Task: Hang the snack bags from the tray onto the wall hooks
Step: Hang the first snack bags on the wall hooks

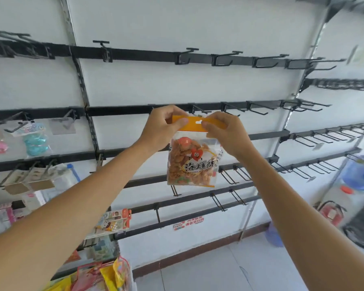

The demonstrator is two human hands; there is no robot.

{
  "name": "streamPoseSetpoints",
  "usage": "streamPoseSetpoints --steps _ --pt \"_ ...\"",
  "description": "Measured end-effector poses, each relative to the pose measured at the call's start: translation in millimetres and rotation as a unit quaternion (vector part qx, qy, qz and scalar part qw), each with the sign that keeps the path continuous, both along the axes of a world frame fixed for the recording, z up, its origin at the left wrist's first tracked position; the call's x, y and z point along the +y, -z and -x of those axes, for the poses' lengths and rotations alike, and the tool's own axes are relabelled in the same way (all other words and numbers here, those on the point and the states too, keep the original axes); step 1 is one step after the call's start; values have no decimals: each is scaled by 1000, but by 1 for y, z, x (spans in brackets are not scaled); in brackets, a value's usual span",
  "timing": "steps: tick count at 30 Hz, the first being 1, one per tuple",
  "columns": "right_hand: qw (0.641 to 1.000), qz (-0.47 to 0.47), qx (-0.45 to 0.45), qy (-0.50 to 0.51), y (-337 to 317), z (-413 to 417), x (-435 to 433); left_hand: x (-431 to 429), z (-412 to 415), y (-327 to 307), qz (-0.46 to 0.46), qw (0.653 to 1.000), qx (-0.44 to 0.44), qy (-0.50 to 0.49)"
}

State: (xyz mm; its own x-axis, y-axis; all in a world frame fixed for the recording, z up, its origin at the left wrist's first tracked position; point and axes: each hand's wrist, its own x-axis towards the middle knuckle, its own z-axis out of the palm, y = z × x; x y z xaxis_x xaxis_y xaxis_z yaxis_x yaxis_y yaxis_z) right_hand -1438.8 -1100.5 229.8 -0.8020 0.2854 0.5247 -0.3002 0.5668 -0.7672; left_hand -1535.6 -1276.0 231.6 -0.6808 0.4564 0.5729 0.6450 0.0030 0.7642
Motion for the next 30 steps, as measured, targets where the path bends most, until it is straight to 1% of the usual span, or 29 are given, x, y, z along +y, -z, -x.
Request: streamPoseSetpoints --steps 3,4,6,8,13,21,24,27,28,30 --pt "999 28 22 18 4 12 17 19 8 2 -37 998 -36 40" --pt "999 33 26 24 5 15 22 24 10 5 -32 997 -46 50" --pt "998 38 29 36 8 20 32 35 17 13 7 997 -54 57" --pt "998 35 28 39 5 26 43 45 22 15 13 996 -68 57" --pt "998 31 38 27 -12 43 79 76 35 4 13 999 -45 24" --pt "997 48 66 -17 -47 73 139 133 43 -30 -38 998 -38 -16" --pt "995 52 75 -34 -63 84 160 154 45 -42 -49 997 -3 -52" --pt "995 38 86 -29 -77 96 180 175 49 -47 -69 989 53 -124" --pt "995 37 90 -27 -81 101 185 181 50 -47 -68 982 86 -153" --pt "994 36 97 -24 -90 112 193 190 52 -46 -39 957 195 -213"
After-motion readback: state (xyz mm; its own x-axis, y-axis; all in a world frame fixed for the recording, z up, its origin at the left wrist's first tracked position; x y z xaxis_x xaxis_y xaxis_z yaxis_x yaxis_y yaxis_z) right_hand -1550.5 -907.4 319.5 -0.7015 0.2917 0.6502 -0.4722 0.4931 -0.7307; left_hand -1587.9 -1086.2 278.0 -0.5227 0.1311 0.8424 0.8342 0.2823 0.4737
